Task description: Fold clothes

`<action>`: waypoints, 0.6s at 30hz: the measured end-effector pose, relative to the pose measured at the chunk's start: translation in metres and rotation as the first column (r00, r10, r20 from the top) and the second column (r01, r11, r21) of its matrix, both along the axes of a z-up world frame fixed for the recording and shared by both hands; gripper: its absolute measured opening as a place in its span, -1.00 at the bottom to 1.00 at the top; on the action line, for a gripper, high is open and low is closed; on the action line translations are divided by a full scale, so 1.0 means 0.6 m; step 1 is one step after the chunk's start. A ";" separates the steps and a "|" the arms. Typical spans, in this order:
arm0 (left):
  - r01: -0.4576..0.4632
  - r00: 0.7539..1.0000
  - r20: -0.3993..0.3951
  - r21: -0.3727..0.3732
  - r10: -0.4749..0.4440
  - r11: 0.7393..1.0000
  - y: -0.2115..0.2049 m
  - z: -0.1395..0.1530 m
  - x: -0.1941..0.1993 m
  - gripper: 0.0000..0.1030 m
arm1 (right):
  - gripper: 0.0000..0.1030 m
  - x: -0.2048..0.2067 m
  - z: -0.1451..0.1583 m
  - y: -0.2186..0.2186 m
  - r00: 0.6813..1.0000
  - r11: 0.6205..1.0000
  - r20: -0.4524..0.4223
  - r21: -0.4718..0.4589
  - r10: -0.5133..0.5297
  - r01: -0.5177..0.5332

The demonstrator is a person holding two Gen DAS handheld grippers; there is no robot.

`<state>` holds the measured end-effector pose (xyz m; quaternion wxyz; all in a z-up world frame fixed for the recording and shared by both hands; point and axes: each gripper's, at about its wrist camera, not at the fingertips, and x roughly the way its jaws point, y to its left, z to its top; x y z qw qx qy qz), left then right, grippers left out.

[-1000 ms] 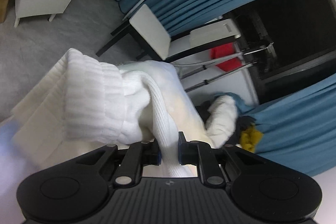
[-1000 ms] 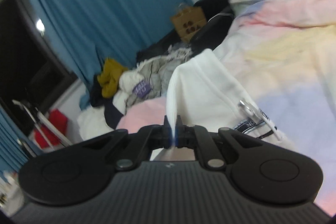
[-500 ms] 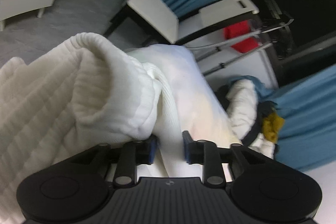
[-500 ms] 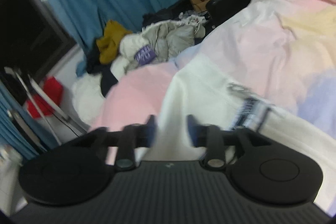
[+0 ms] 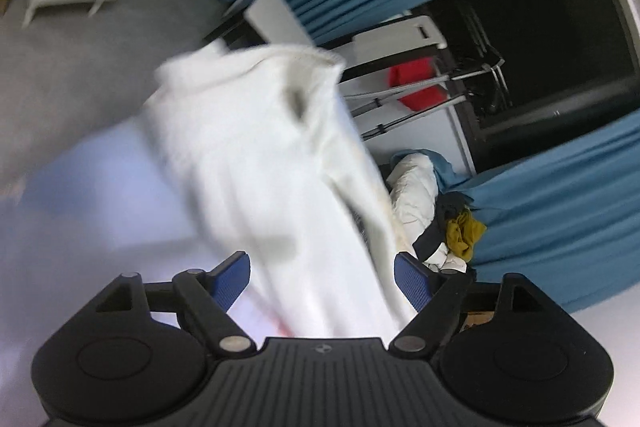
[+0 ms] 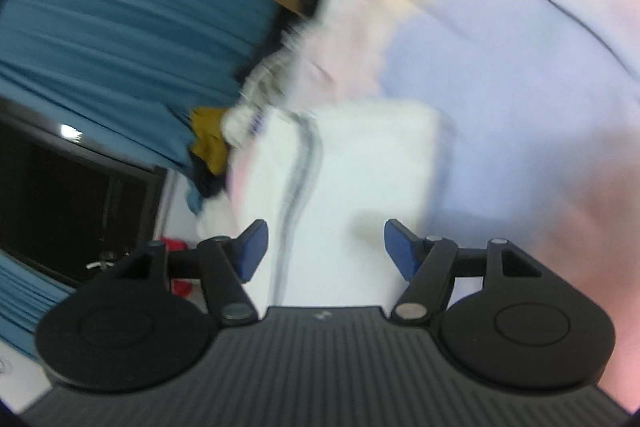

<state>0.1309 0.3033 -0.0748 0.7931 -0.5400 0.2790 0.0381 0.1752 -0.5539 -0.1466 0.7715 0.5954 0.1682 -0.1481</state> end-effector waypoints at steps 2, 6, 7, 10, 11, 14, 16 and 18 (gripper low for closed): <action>-0.014 0.999 -0.031 -0.053 0.012 0.998 -0.005 -0.022 -0.008 0.56 | 0.30 -0.012 -0.028 -0.011 1.000 0.999 0.007 0.051 0.010 -0.010; -0.024 0.999 -0.047 -0.085 0.020 0.996 -0.012 -0.067 0.019 0.56 | 0.30 -0.004 -0.081 -0.021 0.996 0.989 0.068 0.132 0.061 -0.070; -0.026 0.998 -0.054 -0.096 0.021 0.995 -0.014 -0.080 0.028 0.53 | 0.29 0.005 -0.091 -0.021 0.994 0.986 0.074 0.138 0.082 -0.092; -0.038 0.998 -0.051 -0.109 0.032 0.993 -0.017 -0.117 0.063 0.47 | 0.26 0.040 -0.102 -0.013 0.988 0.988 0.081 0.081 0.128 -0.135; -0.037 0.999 -0.037 -0.096 0.033 0.995 -0.019 -0.123 0.077 0.46 | 0.26 0.053 -0.103 -0.009 0.986 0.988 0.094 0.064 0.137 -0.143; -0.016 1.000 0.006 -0.039 0.016 0.999 -0.026 -0.134 0.114 0.46 | 0.28 0.093 -0.097 0.004 0.977 0.985 0.119 -0.016 0.175 -0.174; -0.010 0.999 0.033 -0.011 0.010 1.000 -0.030 -0.137 0.136 0.37 | 0.23 0.120 -0.089 0.016 0.973 0.976 0.111 -0.105 0.202 -0.190; -0.030 0.999 0.031 0.010 0.029 1.000 -0.033 -0.142 0.156 0.17 | 0.01 0.138 -0.091 0.020 0.976 0.973 0.099 -0.143 0.195 -0.180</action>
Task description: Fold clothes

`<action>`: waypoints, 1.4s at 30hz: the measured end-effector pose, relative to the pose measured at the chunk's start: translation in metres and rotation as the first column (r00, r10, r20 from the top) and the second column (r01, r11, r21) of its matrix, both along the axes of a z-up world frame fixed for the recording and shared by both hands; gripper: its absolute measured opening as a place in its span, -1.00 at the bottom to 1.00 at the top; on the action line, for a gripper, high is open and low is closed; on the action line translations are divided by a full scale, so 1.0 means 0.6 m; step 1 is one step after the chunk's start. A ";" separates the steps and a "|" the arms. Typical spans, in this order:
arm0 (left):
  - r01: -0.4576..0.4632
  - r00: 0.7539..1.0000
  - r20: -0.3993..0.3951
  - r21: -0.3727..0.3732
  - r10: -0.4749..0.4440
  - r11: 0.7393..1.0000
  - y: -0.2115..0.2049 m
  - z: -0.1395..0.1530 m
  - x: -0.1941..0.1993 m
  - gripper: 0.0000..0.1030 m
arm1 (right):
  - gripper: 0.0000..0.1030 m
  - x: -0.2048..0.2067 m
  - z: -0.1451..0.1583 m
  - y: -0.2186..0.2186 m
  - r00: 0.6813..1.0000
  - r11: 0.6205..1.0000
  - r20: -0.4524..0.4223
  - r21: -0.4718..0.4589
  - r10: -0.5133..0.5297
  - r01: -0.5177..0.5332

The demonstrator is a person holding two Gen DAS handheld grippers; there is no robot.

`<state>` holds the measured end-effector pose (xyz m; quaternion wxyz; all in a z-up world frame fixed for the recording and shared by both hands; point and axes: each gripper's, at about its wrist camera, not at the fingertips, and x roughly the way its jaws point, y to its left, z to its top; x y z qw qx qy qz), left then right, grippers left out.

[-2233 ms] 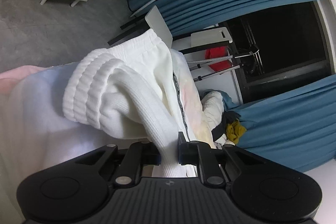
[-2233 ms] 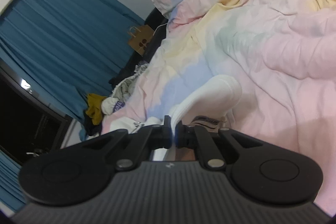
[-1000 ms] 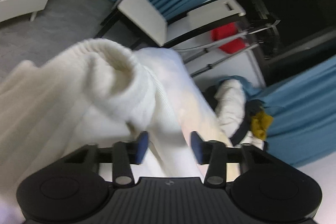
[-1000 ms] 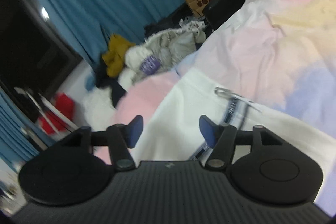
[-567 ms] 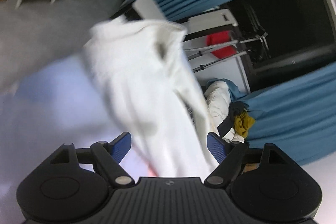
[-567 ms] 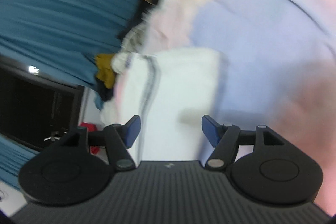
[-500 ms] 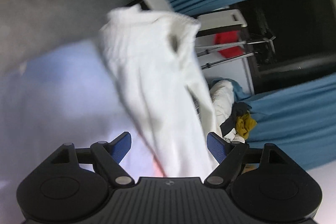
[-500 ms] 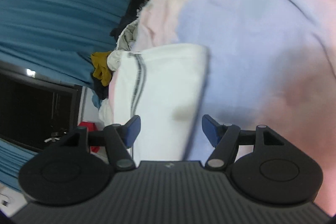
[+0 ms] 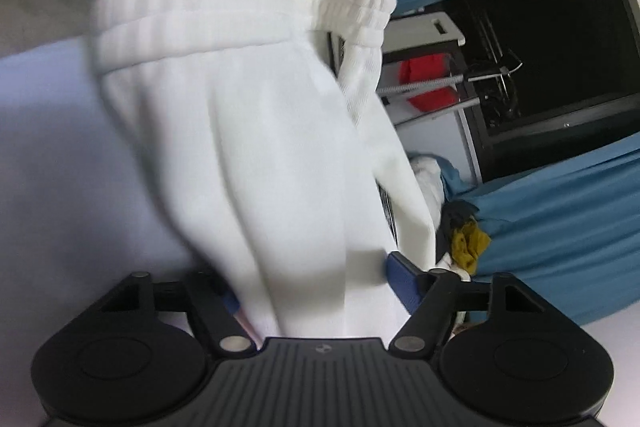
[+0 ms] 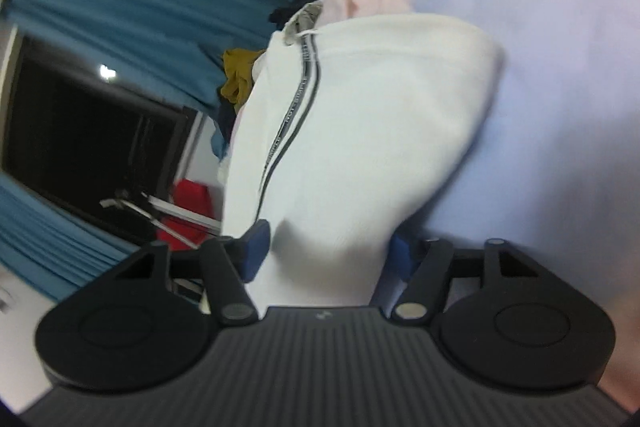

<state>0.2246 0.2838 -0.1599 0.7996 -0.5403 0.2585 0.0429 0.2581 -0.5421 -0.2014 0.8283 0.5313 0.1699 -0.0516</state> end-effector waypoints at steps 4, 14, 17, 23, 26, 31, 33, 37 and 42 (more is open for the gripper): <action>0.002 1.000 -0.030 0.051 0.000 0.999 -0.005 0.001 0.027 -0.52 | -0.57 0.001 -0.015 -0.003 0.998 0.997 0.026 0.051 -0.059 0.057; -0.001 0.998 0.066 0.045 -0.002 0.999 0.002 0.073 -0.043 -0.77 | -0.74 -0.077 0.064 0.007 0.985 0.986 0.060 -0.005 -0.164 0.164; 0.029 0.997 0.074 0.081 -0.035 0.996 0.010 0.107 -0.074 -0.77 | -0.74 -0.123 0.073 0.002 0.983 0.983 0.043 0.041 -0.179 0.177; 0.102 0.994 0.022 0.114 -0.105 0.988 0.043 0.158 -0.187 -0.77 | -0.75 -0.196 0.100 -0.009 0.986 0.986 -0.003 0.033 -0.165 0.165; 0.130 0.991 0.009 0.112 -0.132 0.985 0.059 0.180 -0.238 -0.77 | -0.75 -0.241 0.115 -0.008 0.984 0.984 0.018 -0.019 -0.175 0.176; 0.174 0.984 -0.066 0.153 -0.166 0.973 0.058 0.180 -0.298 -0.75 | -0.75 -0.270 0.096 -0.015 0.984 0.984 -0.035 -0.037 -0.173 0.172; 0.193 0.979 -0.095 0.137 -0.181 0.971 0.058 0.158 -0.314 -0.74 | -0.75 -0.263 0.074 -0.021 0.980 0.985 -0.105 -0.048 -0.171 0.166; 0.196 0.975 -0.134 0.137 -0.178 0.971 0.049 0.135 -0.337 -0.65 | -0.76 -0.264 0.032 -0.031 0.969 0.987 -0.186 -0.047 -0.162 0.156; 0.207 0.969 -0.170 0.175 -0.177 0.963 0.042 0.147 -0.375 -0.37 | -0.76 -0.267 0.034 -0.026 0.971 0.986 -0.181 -0.082 -0.156 0.143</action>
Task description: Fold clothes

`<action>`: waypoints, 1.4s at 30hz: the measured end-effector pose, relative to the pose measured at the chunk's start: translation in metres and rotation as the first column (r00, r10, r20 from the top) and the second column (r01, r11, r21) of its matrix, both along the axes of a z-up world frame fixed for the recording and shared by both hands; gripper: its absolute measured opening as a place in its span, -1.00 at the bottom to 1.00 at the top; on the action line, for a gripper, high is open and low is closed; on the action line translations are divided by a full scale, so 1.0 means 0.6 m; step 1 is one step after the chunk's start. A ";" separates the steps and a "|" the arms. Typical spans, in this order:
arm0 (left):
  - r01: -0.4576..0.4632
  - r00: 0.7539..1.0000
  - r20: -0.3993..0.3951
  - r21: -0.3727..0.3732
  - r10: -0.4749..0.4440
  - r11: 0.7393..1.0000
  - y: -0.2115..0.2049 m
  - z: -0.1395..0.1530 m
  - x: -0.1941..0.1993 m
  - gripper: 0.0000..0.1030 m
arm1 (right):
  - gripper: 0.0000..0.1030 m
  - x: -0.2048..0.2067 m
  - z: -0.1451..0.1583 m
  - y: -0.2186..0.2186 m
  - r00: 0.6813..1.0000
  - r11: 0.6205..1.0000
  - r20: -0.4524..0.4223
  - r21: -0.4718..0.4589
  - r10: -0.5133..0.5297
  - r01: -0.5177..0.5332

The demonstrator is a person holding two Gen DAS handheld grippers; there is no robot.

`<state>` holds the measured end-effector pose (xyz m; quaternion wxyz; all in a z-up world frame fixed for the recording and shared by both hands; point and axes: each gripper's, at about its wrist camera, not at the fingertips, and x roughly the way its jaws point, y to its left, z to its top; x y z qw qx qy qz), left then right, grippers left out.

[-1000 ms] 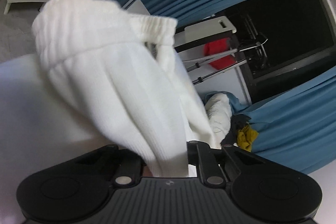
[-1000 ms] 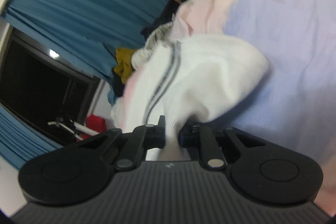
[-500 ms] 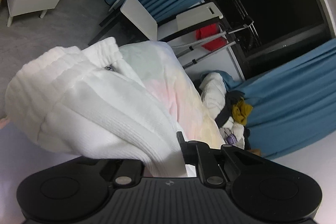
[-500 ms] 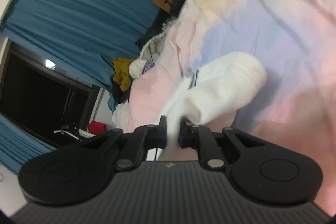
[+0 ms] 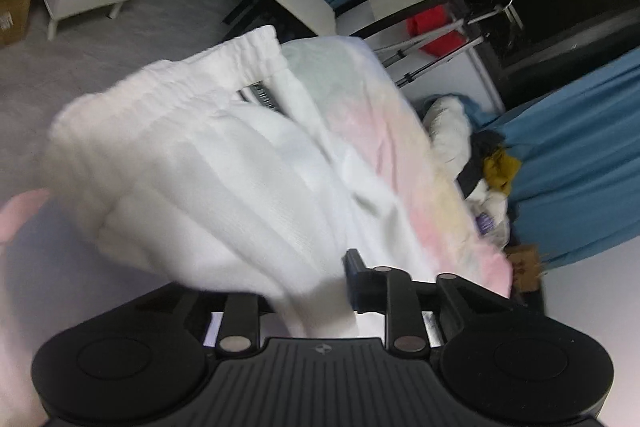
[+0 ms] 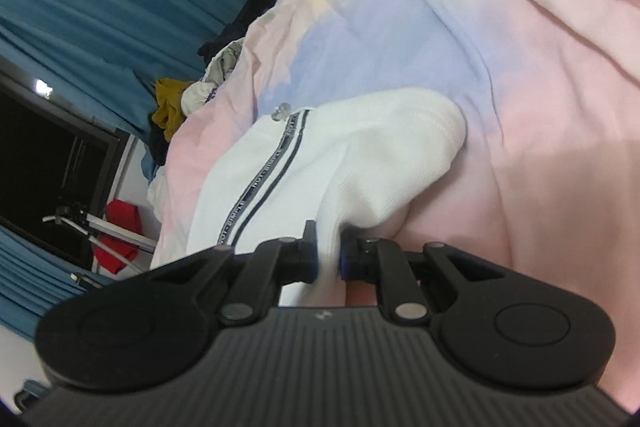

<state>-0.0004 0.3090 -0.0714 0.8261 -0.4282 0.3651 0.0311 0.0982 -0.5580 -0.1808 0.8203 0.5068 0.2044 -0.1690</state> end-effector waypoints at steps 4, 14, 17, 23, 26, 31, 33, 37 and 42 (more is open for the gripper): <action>-0.016 1.000 -0.004 0.057 0.017 0.998 0.004 0.023 -0.058 -0.12 | -0.76 -0.007 -0.002 -0.005 1.000 1.000 0.013 0.020 0.004 -0.004; -0.011 0.991 0.128 0.321 -0.032 0.947 -0.068 0.167 -0.108 0.08 | -0.76 -0.010 0.001 -0.006 1.000 0.999 0.015 0.041 0.001 -0.002; 0.023 0.983 0.158 0.387 -0.090 0.922 -0.128 0.191 -0.082 0.12 | -0.76 -0.009 0.001 -0.006 1.000 0.999 0.015 0.041 0.002 -0.002; 0.146 0.962 0.147 0.432 -0.230 0.890 -0.261 0.169 -0.005 0.12 | -0.76 -0.009 0.001 -0.006 1.000 0.999 0.014 0.039 -0.001 0.001; 0.191 0.955 0.121 0.454 -0.272 0.871 -0.321 0.133 0.039 0.12 | -0.75 -0.009 0.001 -0.006 1.000 0.999 0.014 0.037 -0.002 0.001; 0.261 0.939 0.055 0.527 -0.339 0.809 -0.393 0.070 0.093 0.12 | -0.75 -0.008 0.002 -0.006 1.000 1.000 0.011 0.026 -0.003 0.003; 0.289 0.932 0.023 0.558 -0.362 0.778 -0.409 0.042 0.111 0.12 | -0.75 -0.008 0.003 -0.005 1.000 1.000 0.009 0.021 -0.003 0.003; 0.348 0.914 -0.053 0.611 -0.401 0.711 -0.435 -0.010 0.139 0.11 | -0.75 -0.006 0.006 -0.001 1.000 1.000 0.001 0.004 -0.009 0.009; 0.407 0.892 -0.124 0.639 -0.434 0.653 -0.446 -0.057 0.162 0.12 | -0.75 0.000 0.014 0.006 1.000 0.999 -0.021 -0.052 -0.004 0.003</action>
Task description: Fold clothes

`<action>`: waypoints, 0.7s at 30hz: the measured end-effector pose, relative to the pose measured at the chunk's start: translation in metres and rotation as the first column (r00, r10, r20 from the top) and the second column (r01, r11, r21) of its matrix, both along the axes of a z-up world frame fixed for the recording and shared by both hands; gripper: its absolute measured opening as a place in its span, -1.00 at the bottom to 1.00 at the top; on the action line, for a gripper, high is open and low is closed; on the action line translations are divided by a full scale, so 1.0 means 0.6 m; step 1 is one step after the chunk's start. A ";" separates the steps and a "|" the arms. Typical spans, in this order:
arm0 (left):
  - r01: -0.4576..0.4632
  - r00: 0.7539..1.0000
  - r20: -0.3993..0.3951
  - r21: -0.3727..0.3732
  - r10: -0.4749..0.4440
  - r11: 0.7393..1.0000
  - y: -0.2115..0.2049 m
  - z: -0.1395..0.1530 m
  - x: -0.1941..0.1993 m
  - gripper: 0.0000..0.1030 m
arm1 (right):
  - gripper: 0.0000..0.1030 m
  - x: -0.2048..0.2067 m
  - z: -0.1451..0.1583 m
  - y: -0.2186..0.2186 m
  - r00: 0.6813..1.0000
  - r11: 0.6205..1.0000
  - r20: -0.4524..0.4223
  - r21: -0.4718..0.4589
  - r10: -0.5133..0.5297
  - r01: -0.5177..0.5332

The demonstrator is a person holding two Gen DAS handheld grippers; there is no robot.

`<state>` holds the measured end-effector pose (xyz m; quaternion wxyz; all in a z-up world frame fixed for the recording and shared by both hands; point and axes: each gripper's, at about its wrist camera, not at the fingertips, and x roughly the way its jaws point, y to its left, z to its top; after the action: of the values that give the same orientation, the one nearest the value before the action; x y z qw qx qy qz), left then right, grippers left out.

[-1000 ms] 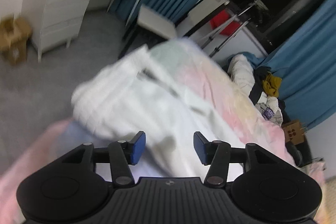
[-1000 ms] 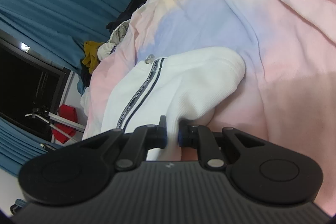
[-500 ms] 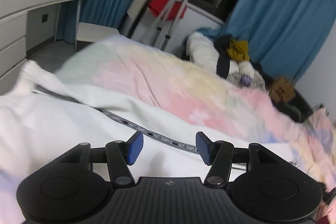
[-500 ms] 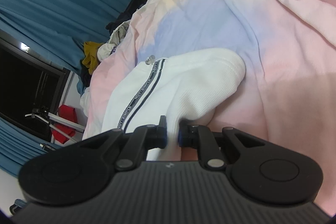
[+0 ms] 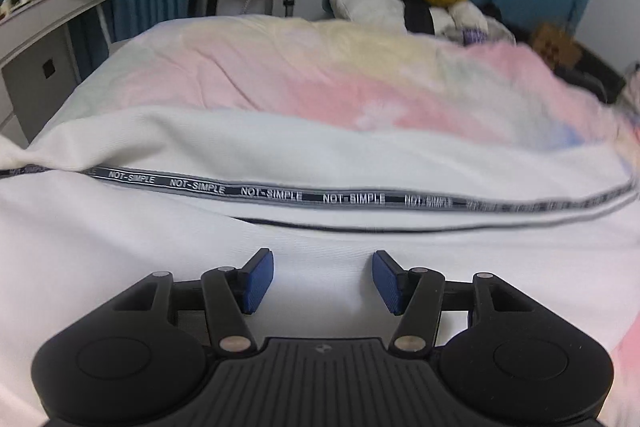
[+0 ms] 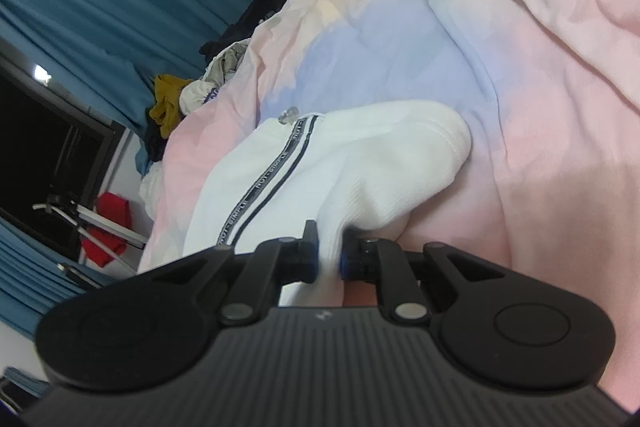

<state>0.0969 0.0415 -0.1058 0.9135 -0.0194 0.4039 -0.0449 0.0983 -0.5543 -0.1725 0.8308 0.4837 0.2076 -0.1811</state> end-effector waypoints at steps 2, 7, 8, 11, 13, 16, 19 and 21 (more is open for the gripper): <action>0.009 1.000 -0.006 0.014 -0.009 1.000 -0.002 -0.008 0.002 0.13 | -0.75 0.001 0.003 0.002 1.000 1.000 -0.004 -0.018 0.001 -0.001; 0.013 1.000 -0.006 0.020 -0.012 1.000 -0.001 -0.005 0.000 0.13 | -0.75 0.005 0.017 0.011 1.000 0.998 -0.004 -0.068 -0.003 0.002; 0.012 1.000 -0.004 0.019 -0.012 1.000 -0.001 -0.003 0.000 0.13 | -0.75 0.005 0.024 0.014 1.000 0.996 0.003 -0.085 -0.002 0.002; 0.009 1.000 0.002 0.004 -0.009 1.000 0.003 0.004 -0.001 0.13 | -0.75 0.008 0.067 0.037 0.999 0.981 0.042 -0.194 0.021 -0.012; 0.010 1.000 0.009 -0.018 -0.010 1.000 0.008 0.011 -0.003 0.13 | -0.75 0.010 0.109 0.065 0.995 0.957 0.082 -0.290 0.048 -0.022; -0.008 0.999 0.046 -0.099 0.013 0.995 0.027 0.033 -0.006 0.12 | -0.75 0.009 0.188 0.137 0.978 0.884 0.166 -0.467 0.129 -0.037; -0.031 0.994 0.096 -0.191 0.050 0.981 0.051 0.061 -0.013 0.12 | -0.75 -0.001 0.262 0.264 0.932 0.712 0.204 -0.698 0.300 -0.077; -0.052 0.986 0.138 -0.265 0.091 0.963 0.075 0.082 -0.020 0.12 | -0.75 -0.016 0.285 0.355 0.876 0.580 0.193 -0.806 0.441 -0.115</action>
<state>0.0851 0.0862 -0.0567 0.9315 -0.1505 0.3244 -0.0660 0.0886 -0.3415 -0.0014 0.9974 0.0646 0.0220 -0.0213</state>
